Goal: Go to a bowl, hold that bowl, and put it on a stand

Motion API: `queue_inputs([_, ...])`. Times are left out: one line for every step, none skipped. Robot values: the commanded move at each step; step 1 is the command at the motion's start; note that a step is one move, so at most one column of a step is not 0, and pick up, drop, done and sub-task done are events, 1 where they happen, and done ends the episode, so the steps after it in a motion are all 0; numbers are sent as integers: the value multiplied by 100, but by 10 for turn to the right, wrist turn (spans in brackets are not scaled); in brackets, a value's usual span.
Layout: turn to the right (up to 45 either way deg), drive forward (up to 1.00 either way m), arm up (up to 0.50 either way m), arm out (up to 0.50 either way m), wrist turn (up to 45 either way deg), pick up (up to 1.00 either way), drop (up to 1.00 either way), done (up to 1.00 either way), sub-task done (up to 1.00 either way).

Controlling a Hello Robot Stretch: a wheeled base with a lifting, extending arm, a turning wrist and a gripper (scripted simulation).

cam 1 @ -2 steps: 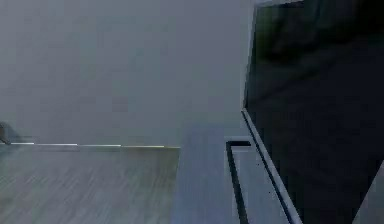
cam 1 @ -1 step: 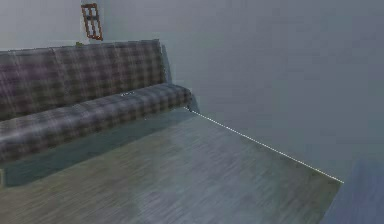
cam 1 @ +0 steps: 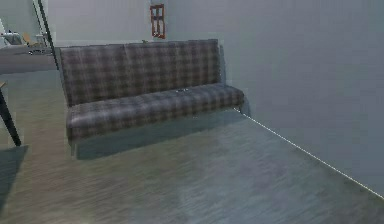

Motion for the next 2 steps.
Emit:
queue_inputs([0,0,0,48,0,0,0,0,0])
queue_inputs([0,0,0,48,0,0,0,0,0])
